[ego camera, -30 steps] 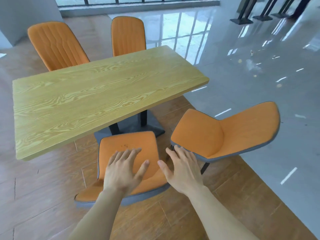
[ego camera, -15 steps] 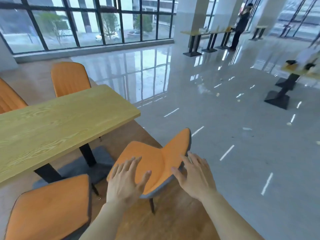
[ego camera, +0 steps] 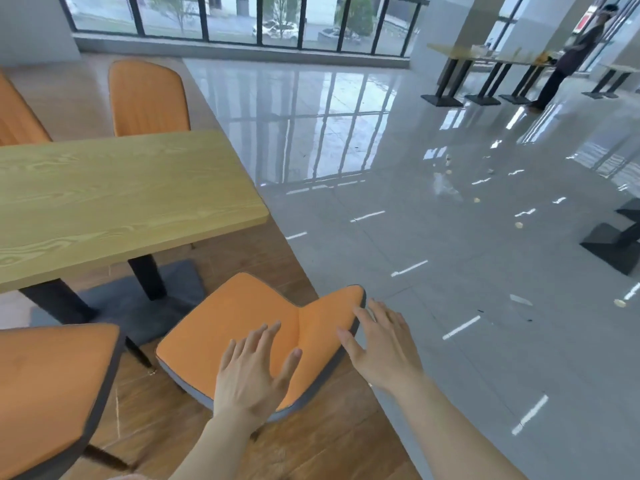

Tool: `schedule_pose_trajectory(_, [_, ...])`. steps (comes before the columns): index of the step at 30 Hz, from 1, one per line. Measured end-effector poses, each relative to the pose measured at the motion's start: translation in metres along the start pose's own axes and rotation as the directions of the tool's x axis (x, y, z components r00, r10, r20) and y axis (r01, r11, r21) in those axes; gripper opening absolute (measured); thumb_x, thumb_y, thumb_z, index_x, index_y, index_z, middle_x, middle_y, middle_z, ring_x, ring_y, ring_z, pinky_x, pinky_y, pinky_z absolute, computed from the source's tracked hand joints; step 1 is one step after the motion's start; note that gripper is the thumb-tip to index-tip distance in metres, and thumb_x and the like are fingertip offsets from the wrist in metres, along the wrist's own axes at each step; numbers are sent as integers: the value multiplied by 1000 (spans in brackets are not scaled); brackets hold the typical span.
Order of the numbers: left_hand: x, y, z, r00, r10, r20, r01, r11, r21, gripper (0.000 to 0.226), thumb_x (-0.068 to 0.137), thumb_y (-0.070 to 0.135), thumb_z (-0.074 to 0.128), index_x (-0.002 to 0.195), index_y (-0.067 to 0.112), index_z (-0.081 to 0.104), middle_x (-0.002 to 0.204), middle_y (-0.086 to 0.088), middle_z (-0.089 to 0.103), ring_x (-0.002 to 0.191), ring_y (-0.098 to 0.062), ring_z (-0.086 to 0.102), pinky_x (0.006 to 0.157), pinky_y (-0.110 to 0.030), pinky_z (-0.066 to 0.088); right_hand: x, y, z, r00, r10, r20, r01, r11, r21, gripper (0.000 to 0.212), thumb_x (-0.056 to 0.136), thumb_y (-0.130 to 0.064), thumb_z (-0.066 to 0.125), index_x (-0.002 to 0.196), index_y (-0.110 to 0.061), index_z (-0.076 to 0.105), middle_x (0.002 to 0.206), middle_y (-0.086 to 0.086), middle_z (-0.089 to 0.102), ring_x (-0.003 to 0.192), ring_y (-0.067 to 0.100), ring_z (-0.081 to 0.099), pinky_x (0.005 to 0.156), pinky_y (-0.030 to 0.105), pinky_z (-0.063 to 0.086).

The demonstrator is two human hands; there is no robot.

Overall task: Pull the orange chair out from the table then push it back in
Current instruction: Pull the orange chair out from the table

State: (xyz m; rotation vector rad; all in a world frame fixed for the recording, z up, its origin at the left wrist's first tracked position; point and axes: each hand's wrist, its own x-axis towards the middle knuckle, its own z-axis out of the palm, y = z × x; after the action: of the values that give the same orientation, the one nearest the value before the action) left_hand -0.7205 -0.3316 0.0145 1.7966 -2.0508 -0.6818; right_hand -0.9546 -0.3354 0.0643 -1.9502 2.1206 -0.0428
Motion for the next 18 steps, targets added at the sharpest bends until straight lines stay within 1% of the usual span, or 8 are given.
schedule_pose_trajectory(3, [7, 4, 11, 996, -85, -16, 85, 996, 2, 77, 91, 81, 16, 154, 40, 32, 157, 14, 39, 143, -12, 37, 125, -41, 18, 36, 14, 1, 997, -70, 31, 71, 997, -12, 75, 102, -70, 26, 163, -27, 29, 173, 4, 18, 158, 23, 11, 128, 45, 9])
schedule_pose_trajectory(5, [8, 9, 22, 988, -149, -38, 150, 989, 4, 78, 90, 83, 12, 154, 42, 30, 157, 16, 38, 142, -10, 37, 124, -39, 19, 56, 24, 7, 991, -125, 49, 126, 992, -18, 76, 100, -73, 22, 163, -29, 28, 173, 4, 17, 158, 22, 10, 128, 44, 8])
schedule_pose_trajectory(6, [8, 12, 27, 982, -184, -46, 185, 983, 6, 78, 89, 84, 10, 154, 43, 29, 156, 18, 38, 142, -9, 36, 124, -39, 18, 66, 27, 10, 986, -158, 61, 159, 987, -17, 80, 98, -75, 16, 163, -30, 27, 172, 3, 18, 158, 21, 9, 129, 44, 7])
schedule_pose_trajectory(9, [6, 20, 41, 959, -273, -74, 274, 962, -4, 77, 89, 83, 11, 154, 45, 27, 157, 20, 35, 144, -7, 32, 124, -37, 16, 92, 31, 23, 959, -264, 108, 270, 962, -45, 100, 83, -82, -6, 162, -31, 28, 172, 3, 20, 159, 22, 8, 129, 44, 4])
schedule_pose_trajectory(11, [3, 28, 51, 938, -331, -102, 331, 944, -12, 76, 90, 82, 12, 154, 45, 26, 157, 20, 34, 144, -6, 32, 124, -37, 17, 107, 34, 36, 928, -348, 134, 359, 930, -76, 107, 80, -83, -12, 161, -30, 33, 172, 5, 22, 159, 24, 10, 129, 46, 5])
schedule_pose_trajectory(14, [0, 42, 70, 913, -384, -138, 386, 922, -20, 73, 92, 81, 12, 153, 45, 27, 156, 20, 35, 144, -6, 32, 125, -36, 16, 124, 42, 51, 887, -432, 163, 451, 887, -97, 107, 83, -83, -12, 153, -29, 49, 166, 4, 36, 157, 26, 19, 127, 49, 10])
schedule_pose_trajectory(16, [2, 51, 85, 898, -416, -143, 416, 909, -31, 73, 91, 81, 11, 153, 46, 27, 156, 20, 35, 144, -6, 32, 125, -37, 16, 132, 49, 60, 865, -463, 192, 489, 863, -126, 105, 87, -80, -11, 144, -28, 60, 156, 2, 50, 151, 25, 29, 123, 48, 15])
schedule_pose_trajectory(18, [8, 55, 98, 885, -447, -129, 442, 895, -64, 75, 89, 83, 10, 152, 47, 27, 156, 20, 35, 143, -7, 32, 124, -38, 18, 135, 55, 67, 850, -487, 201, 520, 836, -176, 103, 89, -75, -12, 132, -30, 70, 142, -1, 62, 141, 23, 41, 120, 47, 19])
